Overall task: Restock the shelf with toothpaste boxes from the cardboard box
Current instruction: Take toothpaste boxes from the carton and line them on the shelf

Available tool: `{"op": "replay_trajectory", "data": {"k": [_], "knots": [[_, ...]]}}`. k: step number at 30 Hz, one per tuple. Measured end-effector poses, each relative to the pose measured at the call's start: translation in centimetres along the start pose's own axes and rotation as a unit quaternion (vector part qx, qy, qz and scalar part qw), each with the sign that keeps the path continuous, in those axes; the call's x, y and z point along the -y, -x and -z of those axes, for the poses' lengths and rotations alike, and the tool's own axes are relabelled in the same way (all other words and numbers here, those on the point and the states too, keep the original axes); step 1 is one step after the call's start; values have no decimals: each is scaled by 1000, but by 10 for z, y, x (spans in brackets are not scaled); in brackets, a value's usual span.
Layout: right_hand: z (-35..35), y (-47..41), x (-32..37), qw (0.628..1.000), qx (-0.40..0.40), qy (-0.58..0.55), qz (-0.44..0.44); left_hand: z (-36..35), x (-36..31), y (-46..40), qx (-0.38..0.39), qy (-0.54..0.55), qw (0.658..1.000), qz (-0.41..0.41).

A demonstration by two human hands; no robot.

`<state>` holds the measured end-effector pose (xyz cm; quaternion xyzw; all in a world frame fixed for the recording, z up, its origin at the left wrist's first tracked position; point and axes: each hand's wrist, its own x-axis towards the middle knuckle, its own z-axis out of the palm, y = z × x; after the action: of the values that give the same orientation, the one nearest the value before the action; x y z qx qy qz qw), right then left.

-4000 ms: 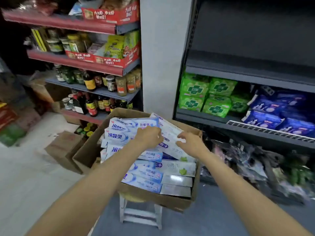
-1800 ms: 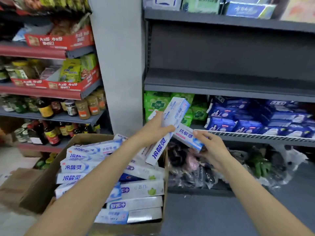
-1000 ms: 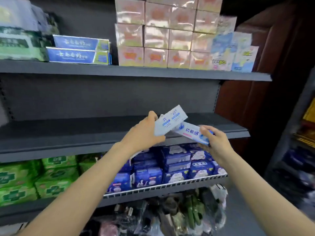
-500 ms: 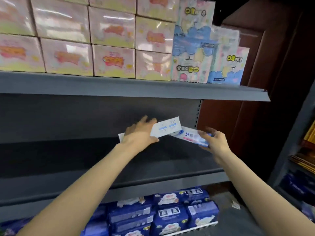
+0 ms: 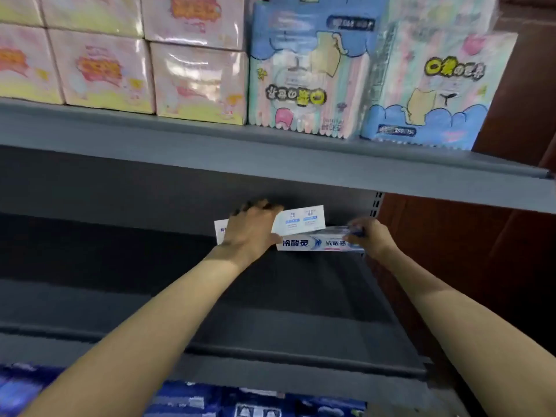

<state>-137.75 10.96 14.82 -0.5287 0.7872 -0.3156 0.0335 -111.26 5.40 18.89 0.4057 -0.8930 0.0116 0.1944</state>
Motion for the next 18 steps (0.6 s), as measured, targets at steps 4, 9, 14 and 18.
{"op": "replay_trajectory", "data": {"k": [4,9,14,18], "knots": [[-8,-10,-13,998,5,55,36,-17,-8,-9,15,-30,999,17],[-21,-10,-27,996,16,80,39,-33,-17,-17,-7,-34,999,-7],[-34,-3,-30,973,-44,216,70,-46,-26,-26,-11,-22,999,-33],[-21,-9,-23,978,2,208,37,-56,-37,-33,6,-18,998,-61]]}}
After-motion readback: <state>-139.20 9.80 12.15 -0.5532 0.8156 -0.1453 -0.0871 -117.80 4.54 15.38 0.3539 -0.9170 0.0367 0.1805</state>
